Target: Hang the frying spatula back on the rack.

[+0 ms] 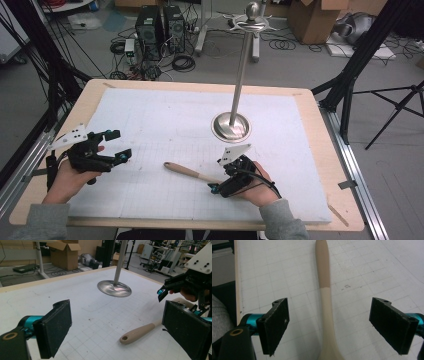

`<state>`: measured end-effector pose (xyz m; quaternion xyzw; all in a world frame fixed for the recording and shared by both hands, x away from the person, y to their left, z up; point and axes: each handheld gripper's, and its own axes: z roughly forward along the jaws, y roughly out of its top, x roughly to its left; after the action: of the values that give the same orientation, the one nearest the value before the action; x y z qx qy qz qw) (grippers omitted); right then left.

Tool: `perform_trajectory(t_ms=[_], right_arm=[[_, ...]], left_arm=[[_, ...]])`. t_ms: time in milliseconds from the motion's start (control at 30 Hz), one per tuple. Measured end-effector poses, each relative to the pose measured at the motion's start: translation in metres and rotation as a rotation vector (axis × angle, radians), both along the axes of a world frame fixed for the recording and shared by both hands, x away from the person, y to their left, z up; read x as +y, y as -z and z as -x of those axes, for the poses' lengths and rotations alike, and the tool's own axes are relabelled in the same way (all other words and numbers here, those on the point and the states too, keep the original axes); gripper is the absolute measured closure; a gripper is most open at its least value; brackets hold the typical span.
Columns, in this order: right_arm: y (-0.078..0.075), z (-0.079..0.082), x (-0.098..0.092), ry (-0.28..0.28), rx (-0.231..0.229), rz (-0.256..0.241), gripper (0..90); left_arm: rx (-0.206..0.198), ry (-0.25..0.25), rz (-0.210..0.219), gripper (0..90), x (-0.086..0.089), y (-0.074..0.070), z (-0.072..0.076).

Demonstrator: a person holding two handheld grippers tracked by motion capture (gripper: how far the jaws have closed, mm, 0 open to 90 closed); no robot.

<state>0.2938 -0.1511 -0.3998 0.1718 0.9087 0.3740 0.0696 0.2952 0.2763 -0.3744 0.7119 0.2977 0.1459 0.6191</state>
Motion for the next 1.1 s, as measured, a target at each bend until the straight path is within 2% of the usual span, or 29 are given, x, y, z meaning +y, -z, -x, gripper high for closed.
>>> perform_trajectory(t_ms=[200,267,467,767,1100], right_arm=[[0.003,-0.002,0.004,-0.012,0.011,0.021,17.2],[0.005,-0.002,0.007,-0.020,0.016,0.036,17.9],[0.009,-0.002,0.011,-0.040,0.016,0.080,22.0],[0.009,-0.005,0.015,-0.038,0.039,0.087,27.1],[0.014,-0.005,0.018,-0.051,0.062,0.130,33.3]], left_arm=[[0.000,-0.002,-0.004,9.6,0.001,0.000,0.002],[0.007,0.003,0.015,9.6,0.001,0.000,0.002],[-0.001,-0.002,0.008,9.6,0.001,-0.002,0.005],[0.009,-0.010,0.002,9.6,0.002,0.001,0.005],[0.018,-0.001,-0.001,9.6,0.001,0.003,0.004]])
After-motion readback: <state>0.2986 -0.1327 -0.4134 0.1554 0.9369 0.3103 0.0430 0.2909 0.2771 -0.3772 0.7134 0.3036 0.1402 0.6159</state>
